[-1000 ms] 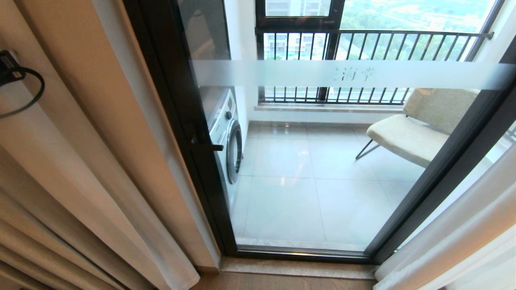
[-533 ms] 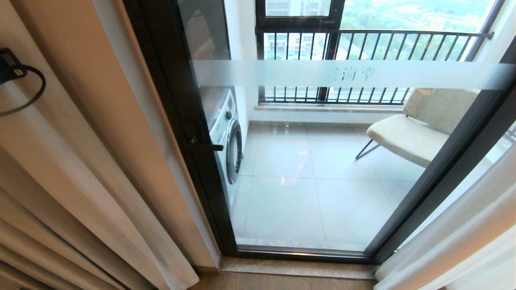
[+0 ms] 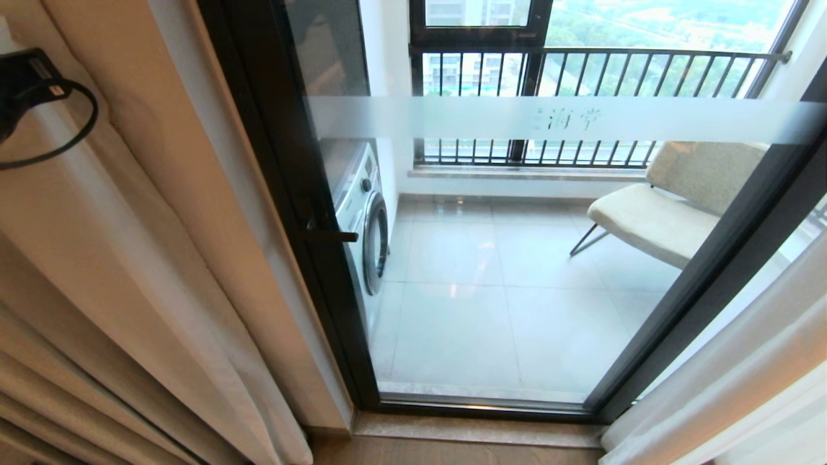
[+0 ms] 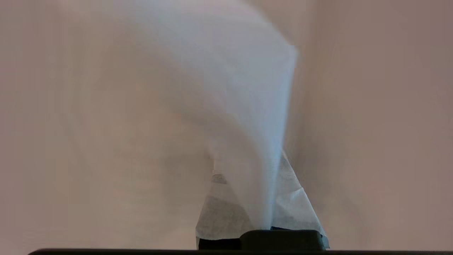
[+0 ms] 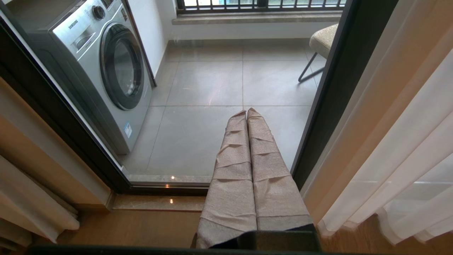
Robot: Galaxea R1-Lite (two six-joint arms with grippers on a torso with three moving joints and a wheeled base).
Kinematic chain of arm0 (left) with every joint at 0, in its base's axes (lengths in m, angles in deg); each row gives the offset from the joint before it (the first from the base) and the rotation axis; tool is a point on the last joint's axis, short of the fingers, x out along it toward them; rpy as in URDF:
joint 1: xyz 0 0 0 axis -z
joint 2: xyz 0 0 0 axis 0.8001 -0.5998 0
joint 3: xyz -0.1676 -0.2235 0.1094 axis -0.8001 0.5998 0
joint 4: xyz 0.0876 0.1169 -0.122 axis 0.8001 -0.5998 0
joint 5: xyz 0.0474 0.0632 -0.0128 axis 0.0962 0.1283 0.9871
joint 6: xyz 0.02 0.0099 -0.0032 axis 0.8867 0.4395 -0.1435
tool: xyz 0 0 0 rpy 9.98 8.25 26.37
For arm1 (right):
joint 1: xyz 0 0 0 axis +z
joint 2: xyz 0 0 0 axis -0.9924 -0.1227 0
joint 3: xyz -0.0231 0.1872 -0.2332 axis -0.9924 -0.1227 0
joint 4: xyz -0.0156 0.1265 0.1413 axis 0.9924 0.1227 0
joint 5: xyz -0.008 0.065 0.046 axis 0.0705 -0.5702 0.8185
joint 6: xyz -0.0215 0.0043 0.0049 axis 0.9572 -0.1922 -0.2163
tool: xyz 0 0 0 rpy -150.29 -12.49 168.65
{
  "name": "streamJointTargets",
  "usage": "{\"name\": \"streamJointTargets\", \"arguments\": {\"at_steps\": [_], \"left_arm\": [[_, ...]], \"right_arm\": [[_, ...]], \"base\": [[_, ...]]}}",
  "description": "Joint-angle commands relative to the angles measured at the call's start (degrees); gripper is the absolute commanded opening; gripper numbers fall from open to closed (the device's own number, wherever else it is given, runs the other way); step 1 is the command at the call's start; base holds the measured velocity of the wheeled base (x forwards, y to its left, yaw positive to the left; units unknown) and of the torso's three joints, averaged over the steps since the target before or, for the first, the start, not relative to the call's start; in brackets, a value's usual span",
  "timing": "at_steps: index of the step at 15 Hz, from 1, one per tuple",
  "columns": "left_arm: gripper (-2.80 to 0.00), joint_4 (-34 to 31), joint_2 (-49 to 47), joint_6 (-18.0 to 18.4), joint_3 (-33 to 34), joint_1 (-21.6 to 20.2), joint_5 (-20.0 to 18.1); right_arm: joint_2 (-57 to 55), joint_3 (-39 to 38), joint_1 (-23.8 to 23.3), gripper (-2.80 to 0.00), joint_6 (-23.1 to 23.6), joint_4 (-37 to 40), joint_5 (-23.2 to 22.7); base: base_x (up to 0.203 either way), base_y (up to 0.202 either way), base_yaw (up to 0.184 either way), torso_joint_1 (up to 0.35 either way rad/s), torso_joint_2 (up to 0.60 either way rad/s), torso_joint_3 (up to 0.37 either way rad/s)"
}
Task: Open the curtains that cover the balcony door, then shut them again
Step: Close the inner curtains on both sides
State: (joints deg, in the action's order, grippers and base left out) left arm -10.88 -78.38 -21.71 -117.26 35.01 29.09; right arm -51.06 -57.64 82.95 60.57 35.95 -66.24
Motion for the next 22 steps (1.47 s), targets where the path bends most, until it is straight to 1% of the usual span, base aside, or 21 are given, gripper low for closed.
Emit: {"name": "streamJointTargets", "arguments": {"at_steps": [1, 3, 7, 12, 14, 16, 22], "left_arm": [[-2.80, -0.07, 2.82, -0.09, 0.02, 3.46, 0.03], [-2.80, -0.33, 4.36, -0.13, 0.11, 6.66, 0.03], [-2.80, -0.48, 7.36, -0.83, 0.26, 15.05, 0.11], [-2.80, -1.39, 9.86, -0.62, 0.41, 24.53, 0.32], [-2.80, -3.48, 11.47, -0.44, 1.51, 27.11, 0.37], [-2.80, -4.26, 12.30, -0.01, 3.08, 28.96, 0.38], [-2.80, -4.27, 11.78, 1.75, 4.06, 31.68, 0.29]], "right_arm": [[0.02, 0.00, 0.00, -2.80, -0.02, -0.05, 0.02], [0.02, 0.00, 0.00, -2.80, -0.02, -0.05, 0.02], [0.02, 0.00, 0.00, -2.80, -0.02, -0.05, 0.02], [0.02, 0.00, 0.00, -2.80, -0.02, -0.05, 0.02], [0.02, 0.00, 0.00, -2.80, -0.02, -0.05, 0.02], [0.02, 0.00, 0.00, -2.80, -0.02, -0.05, 0.02], [0.02, 0.00, 0.00, -2.80, -0.02, -0.05, 0.02]], "base": [[0.000, 0.000, 0.000, 0.000, 0.00, 0.000], [0.000, 0.000, 0.000, 0.000, 0.00, 0.000], [0.000, 0.000, 0.000, 0.000, 0.00, 0.000], [0.000, 0.000, 0.000, 0.000, 0.00, 0.000], [0.000, 0.000, 0.000, 0.000, 0.00, 0.000], [0.000, 0.000, 0.000, 0.000, 0.00, 0.000], [0.000, 0.000, 0.000, 0.000, 0.00, 0.000]]}}
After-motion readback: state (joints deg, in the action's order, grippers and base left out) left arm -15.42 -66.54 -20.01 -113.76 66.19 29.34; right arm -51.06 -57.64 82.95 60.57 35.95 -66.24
